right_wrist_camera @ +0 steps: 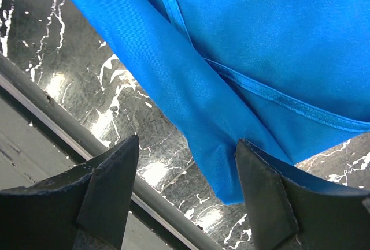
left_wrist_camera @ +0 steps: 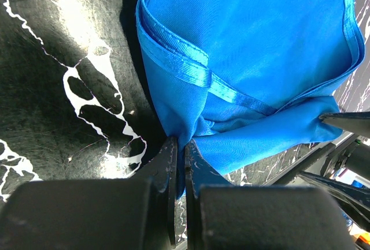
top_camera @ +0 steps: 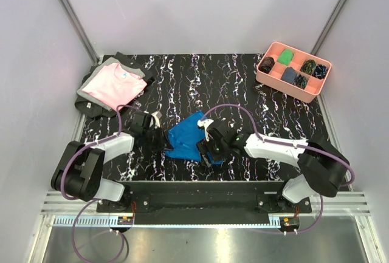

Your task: Fold the napkin, place the utensils inside, and roll it up

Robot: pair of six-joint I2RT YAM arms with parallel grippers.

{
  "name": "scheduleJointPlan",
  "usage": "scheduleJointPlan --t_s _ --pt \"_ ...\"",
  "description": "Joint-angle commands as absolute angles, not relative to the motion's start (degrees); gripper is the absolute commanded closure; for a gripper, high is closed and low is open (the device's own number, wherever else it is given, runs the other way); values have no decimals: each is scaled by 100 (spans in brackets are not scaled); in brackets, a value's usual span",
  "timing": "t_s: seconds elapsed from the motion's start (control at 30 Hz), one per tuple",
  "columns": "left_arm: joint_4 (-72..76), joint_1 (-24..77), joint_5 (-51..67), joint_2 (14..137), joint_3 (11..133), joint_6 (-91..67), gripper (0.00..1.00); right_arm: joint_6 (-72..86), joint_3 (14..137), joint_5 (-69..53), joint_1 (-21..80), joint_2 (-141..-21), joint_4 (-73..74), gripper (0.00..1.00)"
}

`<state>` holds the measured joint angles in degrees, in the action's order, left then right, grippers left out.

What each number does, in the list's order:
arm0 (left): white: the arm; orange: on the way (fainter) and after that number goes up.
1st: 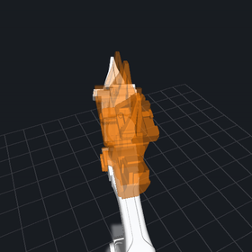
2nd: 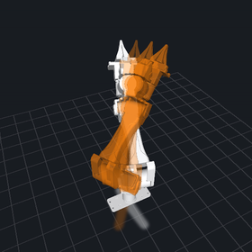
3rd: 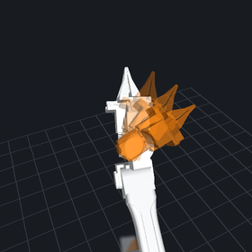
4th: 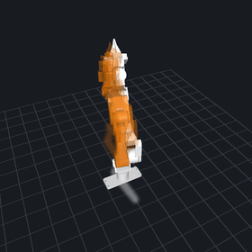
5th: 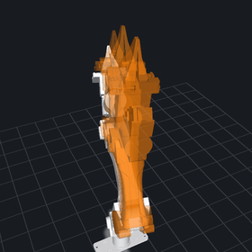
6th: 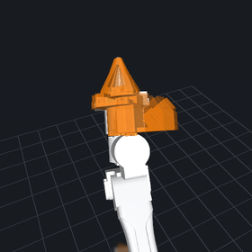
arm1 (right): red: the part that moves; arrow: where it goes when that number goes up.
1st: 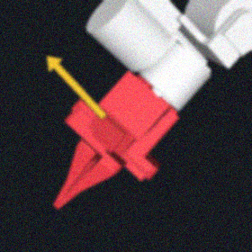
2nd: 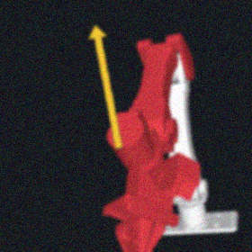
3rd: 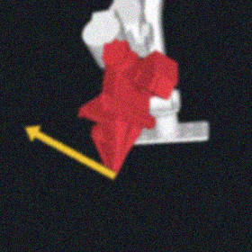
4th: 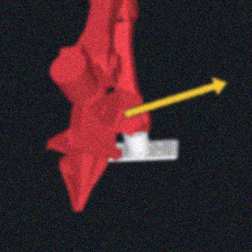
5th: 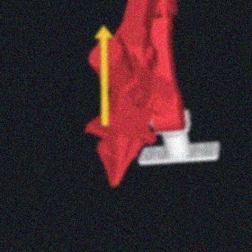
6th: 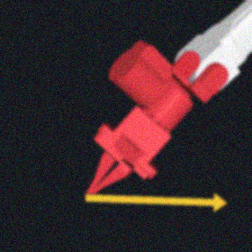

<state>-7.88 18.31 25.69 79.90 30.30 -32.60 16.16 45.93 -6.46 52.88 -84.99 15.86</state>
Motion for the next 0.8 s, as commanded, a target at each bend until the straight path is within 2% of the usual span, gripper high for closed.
scheduleJointPlan --t_s 0.0,0.2,0.57,0.67,0.77 --pt "-993 1775 2399 8060 3085 -3067 100 1635 4808 -334 5317 -8570 1890 23" --pt "-976 1775 2426 8121 3085 -3067 100 1538 5062 -413 5317 -8218 2030 19" --pt "-984 1731 2443 8104 3076 -3067 100 1670 5071 -491 5317 -9017 2250 19" --pt "-984 1723 2452 8077 3076 -3067 100 1731 5080 -702 5317 -9149 2364 23" --pt "-993 1723 2435 8077 3067 -3067 100 1775 5211 -808 5309 -9246 2600 34"
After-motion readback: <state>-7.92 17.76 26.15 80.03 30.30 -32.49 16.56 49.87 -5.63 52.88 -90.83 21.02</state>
